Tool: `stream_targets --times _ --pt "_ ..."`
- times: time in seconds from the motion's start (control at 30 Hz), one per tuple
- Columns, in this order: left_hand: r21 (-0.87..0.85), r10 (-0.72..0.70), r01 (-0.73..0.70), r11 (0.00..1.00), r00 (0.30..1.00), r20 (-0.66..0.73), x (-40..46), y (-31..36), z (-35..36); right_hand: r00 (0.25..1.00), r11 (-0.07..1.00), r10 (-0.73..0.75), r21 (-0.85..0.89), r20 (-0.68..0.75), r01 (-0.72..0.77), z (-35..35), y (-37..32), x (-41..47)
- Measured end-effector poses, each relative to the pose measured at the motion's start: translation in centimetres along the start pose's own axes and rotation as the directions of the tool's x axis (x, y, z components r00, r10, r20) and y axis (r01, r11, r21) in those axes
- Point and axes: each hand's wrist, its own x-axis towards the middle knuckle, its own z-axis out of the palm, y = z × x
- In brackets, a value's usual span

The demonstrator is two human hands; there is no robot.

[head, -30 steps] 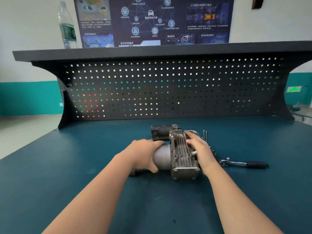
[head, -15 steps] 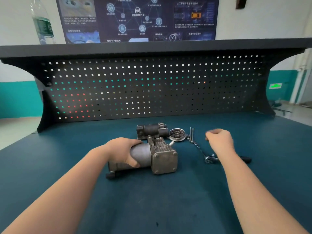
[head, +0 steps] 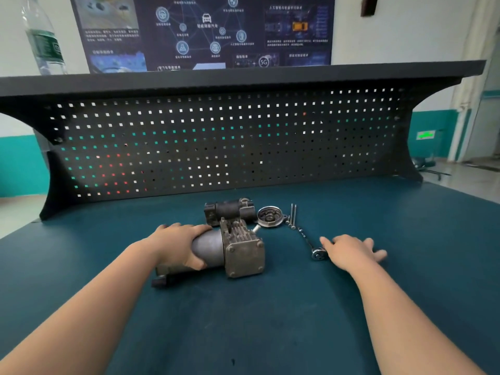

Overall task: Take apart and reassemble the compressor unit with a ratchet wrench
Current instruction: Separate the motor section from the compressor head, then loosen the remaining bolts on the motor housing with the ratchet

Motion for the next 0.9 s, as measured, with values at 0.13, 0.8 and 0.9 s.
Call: stream_targets --times 0.13,0.8,0.9 --pt "0.013 -0.213 0.212 0.977 0.975 0.060 -2.0 2.4 -0.1 0.981 0.999 0.047 0.023 -0.186 -0.044 1.4 -0.2 -0.6" --pt "-0.212 0.127 -0.421 0.882 0.645 -0.753 -5.2 13.1 0.5 0.824 0.459 -0.223 0.690 -0.521 0.560 -4.8 -4.0 -6.4" --pt "-0.388 0.112 -0.488 0.782 0.723 -0.682 -5.6 12.8 0.5 0.795 0.408 -0.317 0.683 -0.517 0.606 -4.2 -5.2 -7.7"
